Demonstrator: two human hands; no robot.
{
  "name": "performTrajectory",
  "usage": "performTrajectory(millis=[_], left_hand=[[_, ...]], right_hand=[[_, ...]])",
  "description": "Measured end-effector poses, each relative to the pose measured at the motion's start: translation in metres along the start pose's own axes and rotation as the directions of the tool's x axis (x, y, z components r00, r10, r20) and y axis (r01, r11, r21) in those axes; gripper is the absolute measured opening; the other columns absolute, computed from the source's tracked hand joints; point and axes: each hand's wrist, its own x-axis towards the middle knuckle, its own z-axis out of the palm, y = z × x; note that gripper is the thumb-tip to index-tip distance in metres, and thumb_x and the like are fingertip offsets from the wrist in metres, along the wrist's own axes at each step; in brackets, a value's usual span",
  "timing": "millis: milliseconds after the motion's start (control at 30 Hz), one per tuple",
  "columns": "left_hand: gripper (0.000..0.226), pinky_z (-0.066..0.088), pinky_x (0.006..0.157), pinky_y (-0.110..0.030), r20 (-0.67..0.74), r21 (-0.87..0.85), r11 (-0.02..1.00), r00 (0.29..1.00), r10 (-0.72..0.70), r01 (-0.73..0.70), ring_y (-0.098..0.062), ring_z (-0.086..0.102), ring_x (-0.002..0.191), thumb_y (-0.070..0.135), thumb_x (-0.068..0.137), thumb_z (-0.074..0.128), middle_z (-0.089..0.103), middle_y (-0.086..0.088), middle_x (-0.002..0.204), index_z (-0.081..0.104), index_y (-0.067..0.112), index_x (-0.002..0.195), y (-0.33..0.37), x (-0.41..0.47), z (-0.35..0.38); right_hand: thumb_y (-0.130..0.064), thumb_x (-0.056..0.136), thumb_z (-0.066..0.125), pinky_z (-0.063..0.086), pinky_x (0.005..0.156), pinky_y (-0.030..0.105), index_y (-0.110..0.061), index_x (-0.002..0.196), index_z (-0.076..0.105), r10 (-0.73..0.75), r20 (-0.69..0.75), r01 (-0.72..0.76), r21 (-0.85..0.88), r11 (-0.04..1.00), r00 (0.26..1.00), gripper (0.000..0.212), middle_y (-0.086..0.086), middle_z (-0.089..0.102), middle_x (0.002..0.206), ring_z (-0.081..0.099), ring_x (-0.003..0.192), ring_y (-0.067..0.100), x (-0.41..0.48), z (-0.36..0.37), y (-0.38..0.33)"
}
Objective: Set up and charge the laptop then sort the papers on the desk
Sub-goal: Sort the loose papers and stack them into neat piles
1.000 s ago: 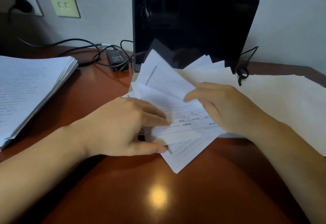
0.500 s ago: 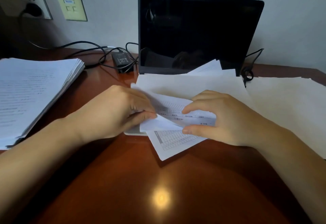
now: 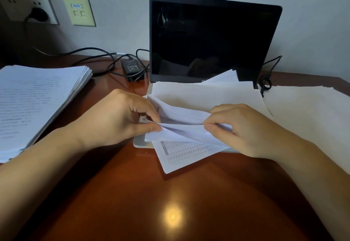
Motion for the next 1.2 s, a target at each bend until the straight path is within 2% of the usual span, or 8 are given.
performTrajectory(millis=[133,333,567,700,800,867,1033,1200], left_hand=[[0.028,0.057,0.077,-0.032,0.036,-0.028,0.999,0.999,-0.016,0.017,-0.004,0.072,0.09,0.044,0.081,0.081,0.074,0.021,0.099,0.079,0.025,0.101,0.001,-0.001,0.001],[0.02,0.05,0.079,-0.014,0.065,0.056,0.998,0.997,0.033,-0.036,0.006,0.067,0.091,0.036,0.095,0.069,0.074,0.019,0.097,0.08,0.021,0.102,0.004,0.0,0.003],[0.025,0.053,0.079,-0.027,0.062,0.167,0.984,0.996,0.057,-0.067,0.0,0.067,0.091,0.035,0.1,0.058,0.074,0.012,0.096,0.078,0.02,0.096,0.005,0.0,0.005],[0.02,0.057,0.081,-0.032,-0.073,0.266,0.961,0.993,0.095,-0.072,-0.006,0.071,0.095,0.032,0.096,0.063,0.075,0.014,0.104,0.079,0.022,0.103,0.002,0.001,0.006],[0.018,0.055,0.088,-0.035,-0.254,0.327,0.94,0.949,0.188,-0.099,-0.018,0.069,0.099,0.026,0.096,0.068,0.073,0.003,0.11,0.078,0.014,0.104,0.008,0.002,0.008],[0.022,0.052,0.088,-0.036,-0.321,0.362,0.926,0.919,0.23,-0.105,-0.024,0.065,0.098,0.029,0.096,0.069,0.068,-0.003,0.112,0.077,0.012,0.107,0.014,0.003,0.005],[0.042,0.053,0.087,-0.028,0.117,0.237,0.961,0.986,0.119,-0.144,-0.004,0.065,0.102,0.06,0.091,0.066,0.07,0.012,0.112,0.078,0.025,0.11,0.009,0.001,0.008],[0.039,0.053,0.082,-0.019,0.181,0.174,0.979,0.981,0.076,-0.108,0.006,0.063,0.102,0.062,0.095,0.052,0.07,0.022,0.113,0.076,0.038,0.113,0.007,0.001,0.013]], right_hand=[[-0.027,0.099,0.053,0.047,0.071,0.029,-0.025,0.091,0.072,0.024,-0.004,-0.024,0.06,0.998,1.0,0.021,-0.012,0.062,0.081,0.059,0.083,0.01,0.0,0.0,0.0],[-0.027,0.098,0.054,0.047,0.072,0.023,-0.027,0.097,0.074,0.043,-0.003,-0.042,0.069,0.997,0.999,0.02,-0.015,0.062,0.084,0.059,0.086,0.005,0.0,0.002,0.0],[-0.031,0.097,0.057,0.043,0.076,0.014,-0.027,0.107,0.074,0.038,-0.021,-0.038,-0.015,0.999,0.999,0.02,-0.025,0.055,0.086,0.057,0.085,0.001,0.001,0.004,-0.003],[-0.04,0.097,0.055,0.05,0.073,0.028,-0.028,0.104,0.073,0.043,-0.043,-0.045,-0.057,0.997,0.998,0.023,-0.017,0.061,0.087,0.058,0.082,0.007,0.001,0.004,-0.001],[-0.036,0.096,0.06,0.053,0.063,0.038,-0.024,0.089,0.074,0.018,-0.241,-0.052,-0.133,0.99,0.97,0.02,-0.012,0.065,0.082,0.061,0.072,0.014,0.002,0.004,0.002],[-0.034,0.093,0.062,0.051,0.057,0.035,-0.02,0.085,0.075,0.029,-0.369,-0.098,-0.17,0.981,0.929,0.021,-0.009,0.066,0.079,0.061,0.066,0.018,0.003,0.0,0.007],[-0.044,0.09,0.058,0.033,0.056,0.014,-0.014,0.089,0.077,0.094,-0.422,-0.159,-0.123,0.98,0.902,0.035,-0.001,0.071,0.082,0.056,0.066,0.011,0.002,-0.004,0.013],[-0.036,0.085,0.073,0.044,0.056,0.024,-0.018,0.083,0.074,0.094,-0.341,-0.122,-0.06,0.991,0.936,0.018,-0.005,0.068,0.078,0.059,0.066,0.014,0.001,-0.002,0.008]])
